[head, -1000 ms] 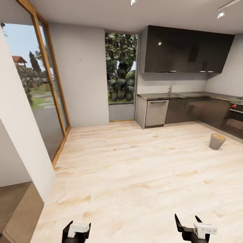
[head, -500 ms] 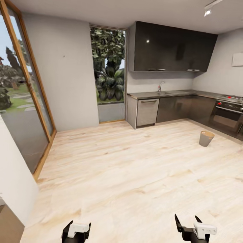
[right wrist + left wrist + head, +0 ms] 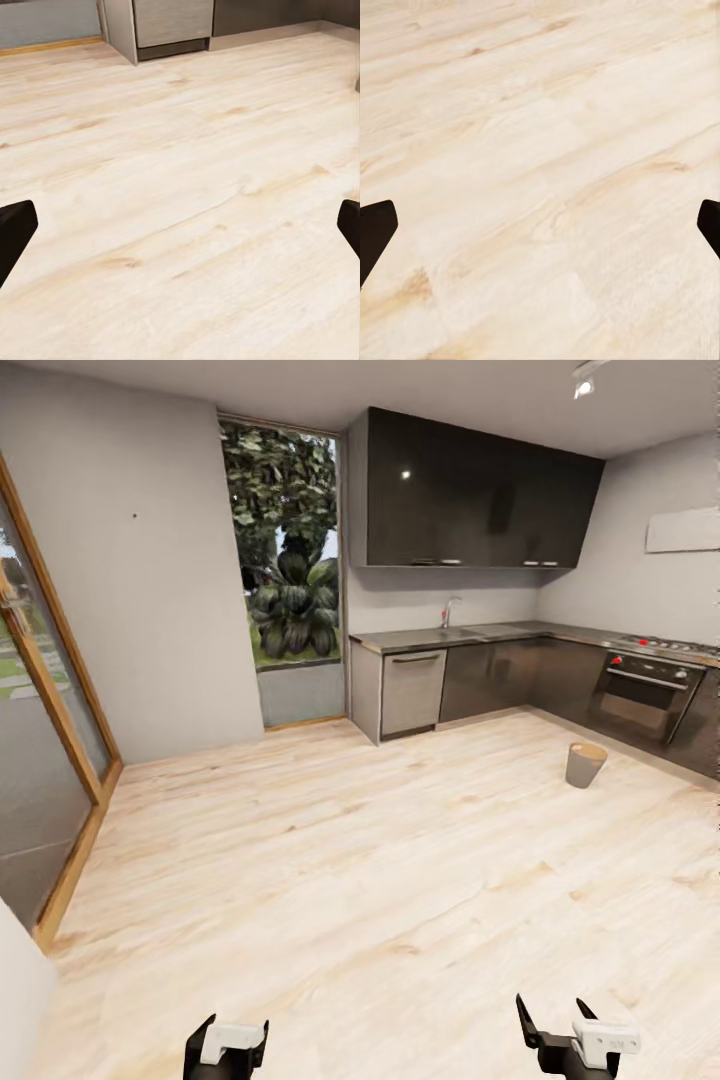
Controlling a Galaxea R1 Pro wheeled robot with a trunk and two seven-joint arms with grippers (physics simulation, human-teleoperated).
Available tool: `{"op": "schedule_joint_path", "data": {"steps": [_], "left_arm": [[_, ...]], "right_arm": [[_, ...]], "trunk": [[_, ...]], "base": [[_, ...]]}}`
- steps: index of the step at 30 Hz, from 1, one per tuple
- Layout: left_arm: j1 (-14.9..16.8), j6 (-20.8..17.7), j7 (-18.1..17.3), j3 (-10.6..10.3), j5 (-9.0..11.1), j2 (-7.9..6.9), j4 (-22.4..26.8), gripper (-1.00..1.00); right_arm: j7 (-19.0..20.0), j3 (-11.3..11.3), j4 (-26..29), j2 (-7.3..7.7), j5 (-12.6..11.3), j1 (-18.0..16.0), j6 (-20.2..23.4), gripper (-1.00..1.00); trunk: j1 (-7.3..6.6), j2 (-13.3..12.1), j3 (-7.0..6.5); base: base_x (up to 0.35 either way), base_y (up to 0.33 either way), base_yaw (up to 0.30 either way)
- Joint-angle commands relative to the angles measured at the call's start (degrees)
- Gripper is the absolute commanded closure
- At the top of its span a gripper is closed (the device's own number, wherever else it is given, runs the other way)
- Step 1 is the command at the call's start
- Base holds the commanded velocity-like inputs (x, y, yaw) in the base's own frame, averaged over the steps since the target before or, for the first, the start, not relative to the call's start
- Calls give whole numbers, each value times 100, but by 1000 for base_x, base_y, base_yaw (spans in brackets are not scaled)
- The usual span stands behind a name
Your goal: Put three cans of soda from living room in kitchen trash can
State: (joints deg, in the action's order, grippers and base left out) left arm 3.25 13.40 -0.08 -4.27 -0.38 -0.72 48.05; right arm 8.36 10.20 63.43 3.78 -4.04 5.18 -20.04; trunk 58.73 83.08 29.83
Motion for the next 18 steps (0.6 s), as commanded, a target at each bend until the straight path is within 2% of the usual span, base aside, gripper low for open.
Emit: {"op": "schedule_joint_path", "data": {"steps": [1,6,18], "left_arm": [[0,1,0,1,2,-2,6,-100],[0,4,-1,4,10,-6,2,-100],[-1,-2,5,5,12,-6,59,-100]], "right_arm": [[4,0,1,0,-2,-2,0,-100],[13,-7,0,0,-7,-1,0,-100],[17,-9,-5,0,-17,1,0,-100]], "trunk": [[0,0,4],[0,0,16],[0,0,20]], "base": [[324,87,-138],[323,89,-81],[323,109,-11]]}}
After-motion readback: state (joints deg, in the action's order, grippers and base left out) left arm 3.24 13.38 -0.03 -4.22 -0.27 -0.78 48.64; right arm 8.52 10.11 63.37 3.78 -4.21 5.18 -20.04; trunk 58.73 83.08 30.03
